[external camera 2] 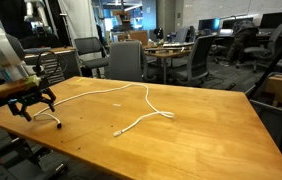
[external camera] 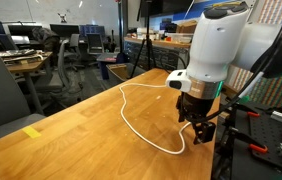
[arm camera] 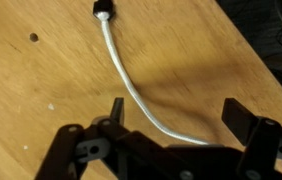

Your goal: Tie the knot using the rope

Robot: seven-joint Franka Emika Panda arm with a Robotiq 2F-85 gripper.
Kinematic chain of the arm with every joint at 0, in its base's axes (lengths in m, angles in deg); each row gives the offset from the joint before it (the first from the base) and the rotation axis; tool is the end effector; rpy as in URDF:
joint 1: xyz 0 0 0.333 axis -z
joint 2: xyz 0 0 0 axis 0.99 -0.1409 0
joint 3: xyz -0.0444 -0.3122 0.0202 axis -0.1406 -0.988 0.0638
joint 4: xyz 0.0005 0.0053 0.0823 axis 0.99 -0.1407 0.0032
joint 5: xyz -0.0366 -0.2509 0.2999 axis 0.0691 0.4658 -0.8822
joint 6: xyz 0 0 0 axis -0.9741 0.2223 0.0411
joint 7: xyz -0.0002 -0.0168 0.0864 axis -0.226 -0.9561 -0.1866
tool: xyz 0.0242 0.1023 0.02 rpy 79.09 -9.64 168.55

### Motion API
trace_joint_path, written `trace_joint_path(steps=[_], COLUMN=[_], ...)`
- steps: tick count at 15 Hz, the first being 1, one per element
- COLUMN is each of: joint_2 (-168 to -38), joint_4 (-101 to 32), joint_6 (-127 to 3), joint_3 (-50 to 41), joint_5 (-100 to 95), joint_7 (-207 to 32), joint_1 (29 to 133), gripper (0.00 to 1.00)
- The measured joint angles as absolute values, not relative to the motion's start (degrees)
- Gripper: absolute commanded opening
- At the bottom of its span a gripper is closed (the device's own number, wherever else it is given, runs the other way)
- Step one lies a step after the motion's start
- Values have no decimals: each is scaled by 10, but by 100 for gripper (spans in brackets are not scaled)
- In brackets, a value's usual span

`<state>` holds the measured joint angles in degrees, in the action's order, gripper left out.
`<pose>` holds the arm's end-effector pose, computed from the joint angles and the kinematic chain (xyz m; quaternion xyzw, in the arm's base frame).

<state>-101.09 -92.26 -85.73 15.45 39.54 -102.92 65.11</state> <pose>0.3188 0.2487 0.1535 0.8848 0.4559 0.0051 0.0964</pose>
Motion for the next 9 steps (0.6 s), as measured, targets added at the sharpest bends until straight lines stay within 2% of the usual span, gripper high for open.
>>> trace_joint_path(steps=[1, 2, 3, 5, 9], joint_2=[-1027, -1043, -1059, -1088, -1117], joint_4=[-912, -900, -886, -859, -836], joint_6=[-865, -873, -880, -886, -886], joint_3=[146, 139, 134, 127, 117], joint_5=[413, 425, 433, 442, 445], joint_7=[-1042, -1054, -1063, -1077, -1092], joint_1=[650, 649, 647, 641, 634], gripper=[100, 95, 74, 70, 39])
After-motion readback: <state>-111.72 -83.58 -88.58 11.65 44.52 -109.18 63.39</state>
